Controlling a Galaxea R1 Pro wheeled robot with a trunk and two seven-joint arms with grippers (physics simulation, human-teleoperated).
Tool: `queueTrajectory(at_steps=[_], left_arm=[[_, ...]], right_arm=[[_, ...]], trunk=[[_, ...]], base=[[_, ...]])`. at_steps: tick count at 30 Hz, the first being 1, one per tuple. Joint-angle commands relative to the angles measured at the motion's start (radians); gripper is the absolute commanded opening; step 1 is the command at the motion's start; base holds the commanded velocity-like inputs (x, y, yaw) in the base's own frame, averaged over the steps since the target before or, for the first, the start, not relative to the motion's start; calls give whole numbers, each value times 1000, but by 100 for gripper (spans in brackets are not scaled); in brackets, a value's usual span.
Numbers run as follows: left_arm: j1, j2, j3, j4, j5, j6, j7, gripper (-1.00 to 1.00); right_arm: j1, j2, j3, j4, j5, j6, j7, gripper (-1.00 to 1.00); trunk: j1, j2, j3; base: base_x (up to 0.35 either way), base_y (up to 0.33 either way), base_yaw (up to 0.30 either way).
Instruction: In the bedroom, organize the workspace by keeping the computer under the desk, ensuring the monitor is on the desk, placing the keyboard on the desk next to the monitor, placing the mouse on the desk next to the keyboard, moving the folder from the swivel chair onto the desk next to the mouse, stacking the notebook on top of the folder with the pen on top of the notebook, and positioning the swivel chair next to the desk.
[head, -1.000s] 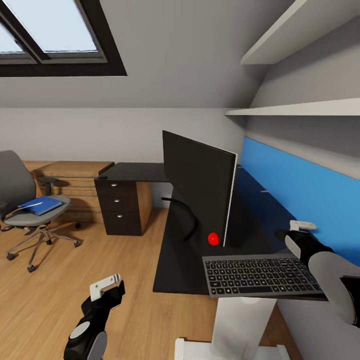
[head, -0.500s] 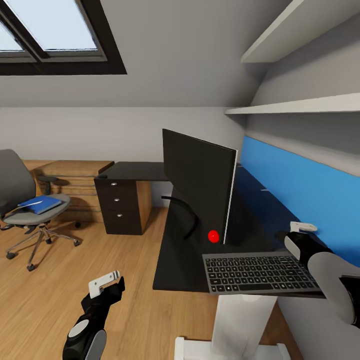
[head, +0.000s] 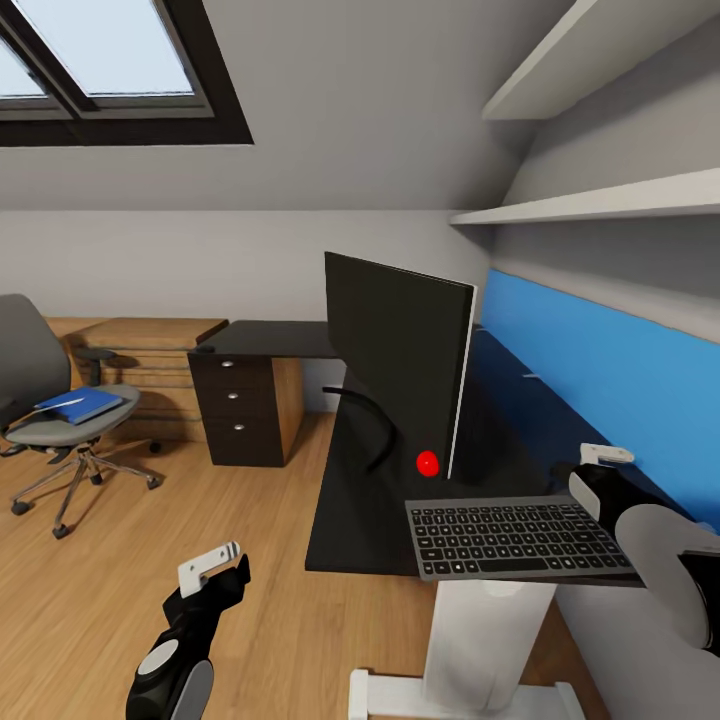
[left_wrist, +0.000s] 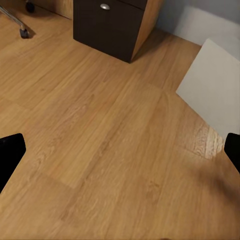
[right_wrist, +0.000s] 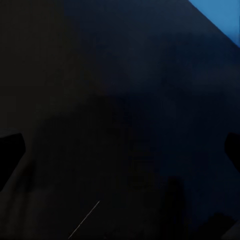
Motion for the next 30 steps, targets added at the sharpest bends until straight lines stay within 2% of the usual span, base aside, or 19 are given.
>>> queueTrajectory(at_steps=[1,20,30], left_arm=[[-1,0,-1,-1,8,3,8,100],[-1,2,-1,10,6,4,7,100],[-1,2,-2,24,5,4,6,100]], right_arm=[[0,0,0,-2,-9,4,-3,100],[0,0,1,20,-9,6,-11,100],[0,-3,-1,21,-12,1,-44,100]], trunk=[[0,-1,-1],[0,-1,-1],[0,-1,-1]], base=[[0,0,0],[1,0,0],[106,-69,0]])
